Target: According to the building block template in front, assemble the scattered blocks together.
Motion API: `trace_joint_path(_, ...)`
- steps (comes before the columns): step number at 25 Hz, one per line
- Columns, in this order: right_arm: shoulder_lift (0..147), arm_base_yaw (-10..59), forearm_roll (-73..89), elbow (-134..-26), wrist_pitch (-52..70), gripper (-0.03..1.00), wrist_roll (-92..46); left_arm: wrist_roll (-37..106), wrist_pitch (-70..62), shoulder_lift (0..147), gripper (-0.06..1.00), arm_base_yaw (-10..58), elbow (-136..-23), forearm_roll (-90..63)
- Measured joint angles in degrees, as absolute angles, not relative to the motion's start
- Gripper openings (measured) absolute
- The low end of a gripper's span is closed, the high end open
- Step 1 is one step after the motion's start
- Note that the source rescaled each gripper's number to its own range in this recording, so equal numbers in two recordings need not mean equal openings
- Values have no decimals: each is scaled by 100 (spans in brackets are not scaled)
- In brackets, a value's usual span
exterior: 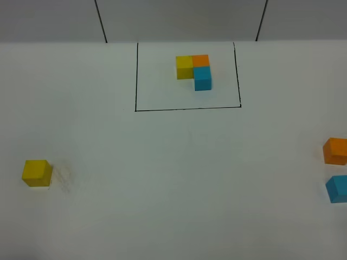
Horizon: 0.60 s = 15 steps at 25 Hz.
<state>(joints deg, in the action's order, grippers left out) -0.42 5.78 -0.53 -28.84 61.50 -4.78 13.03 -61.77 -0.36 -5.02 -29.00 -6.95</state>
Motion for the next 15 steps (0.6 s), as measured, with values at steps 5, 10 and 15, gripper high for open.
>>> trace_joint_path(5, -42, 578, -53, -2884, 6150, 0, -478, 1303, -6177, -36, 0, -502, -2900, -695)
trace_joint_path(10, -42, 578, -53, -2884, 6150, 0, -478, 1303, -6177, -36, 0, -502, -2900, -695)
trace_joint_path(15, -42, 578, -53, -2884, 6150, 0, -478, 1303, -6177, -36, 0, -502, -2900, -695)
